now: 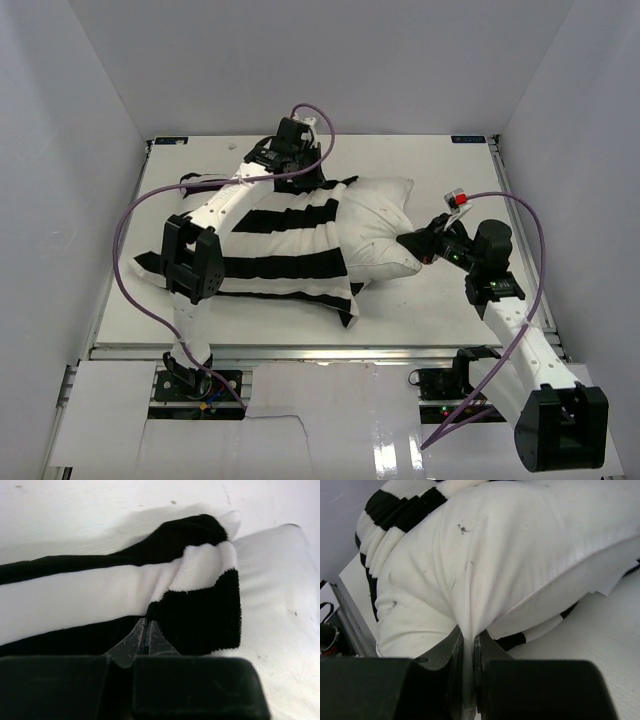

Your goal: Remove the pillowcase from the pillow

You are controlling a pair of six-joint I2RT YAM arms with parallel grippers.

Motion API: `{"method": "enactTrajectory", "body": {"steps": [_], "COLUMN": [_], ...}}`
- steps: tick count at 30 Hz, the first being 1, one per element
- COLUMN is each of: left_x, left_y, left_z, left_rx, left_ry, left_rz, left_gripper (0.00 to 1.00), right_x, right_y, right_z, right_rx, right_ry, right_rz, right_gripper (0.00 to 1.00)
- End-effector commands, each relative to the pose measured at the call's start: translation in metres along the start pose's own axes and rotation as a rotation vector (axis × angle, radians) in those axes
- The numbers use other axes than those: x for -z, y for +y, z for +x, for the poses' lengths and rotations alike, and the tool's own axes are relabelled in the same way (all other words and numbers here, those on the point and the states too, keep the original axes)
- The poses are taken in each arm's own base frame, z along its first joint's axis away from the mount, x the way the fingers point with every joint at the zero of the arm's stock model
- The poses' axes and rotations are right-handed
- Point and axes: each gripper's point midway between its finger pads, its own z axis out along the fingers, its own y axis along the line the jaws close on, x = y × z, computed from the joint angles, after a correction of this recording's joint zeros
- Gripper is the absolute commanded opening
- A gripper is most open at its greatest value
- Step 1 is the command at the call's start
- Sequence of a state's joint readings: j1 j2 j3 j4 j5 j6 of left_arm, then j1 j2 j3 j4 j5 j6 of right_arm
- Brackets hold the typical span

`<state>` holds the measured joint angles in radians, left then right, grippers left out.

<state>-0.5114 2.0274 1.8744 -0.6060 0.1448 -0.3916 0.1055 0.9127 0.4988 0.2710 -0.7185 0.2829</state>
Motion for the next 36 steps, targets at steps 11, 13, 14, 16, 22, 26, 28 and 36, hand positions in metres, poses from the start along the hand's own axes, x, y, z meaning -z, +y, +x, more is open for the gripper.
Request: {"method": "enactTrajectory", "body": {"steps": [11, 13, 14, 16, 22, 26, 28, 36], "left_x": [0.076, 0.080, 0.082, 0.085, 0.104, 0.103, 0.112, 0.186], "left_y": [0.152, 0.163, 0.173, 0.186, 0.221, 0.184, 0.144, 0.128], "left_z": [-0.055, -0.053, -0.047, -0.043, -0.032, -0.039, -0.052, -0.022], "left_rx": [0.230, 0.244, 0.260, 0.285, 0.373, 0.355, 0.314, 0.272], "left_ry": [-0.224, -0.236, -0.230, -0.234, -0.344, -0.302, -0.282, -0.379], "left_rz": [-0.414, -0.454, -0.477, -0.508, -0.519, -0.268, -0.089, -0.152], "left_gripper": [0.00, 0.00, 0.00, 0.00, 0.00, 0.00, 0.24, 0.84], "right_x": [0.055, 0.060, 0.065, 0.071, 0.101, 0.093, 0.080, 0.063], "right_y": [-0.019, -0.022, -0.026, -0.030, -0.052, -0.050, -0.053, -0.096], "right_z": [-0.071, -0.073, -0.074, -0.076, -0.086, -0.088, -0.089, -0.110], "right_rx": [0.100, 0.088, 0.083, 0.066, -0.011, -0.046, -0.063, -0.078], "right_ry": [-0.315, -0.337, -0.357, -0.383, -0.500, -0.477, -0.425, -0.365], "right_rz": [0.394, 0.424, 0.458, 0.496, 0.698, 0.668, 0.645, 0.770], "right_gripper": [0.08, 0.08, 0.08, 0.08, 0.08, 0.08, 0.08, 0.08]}}
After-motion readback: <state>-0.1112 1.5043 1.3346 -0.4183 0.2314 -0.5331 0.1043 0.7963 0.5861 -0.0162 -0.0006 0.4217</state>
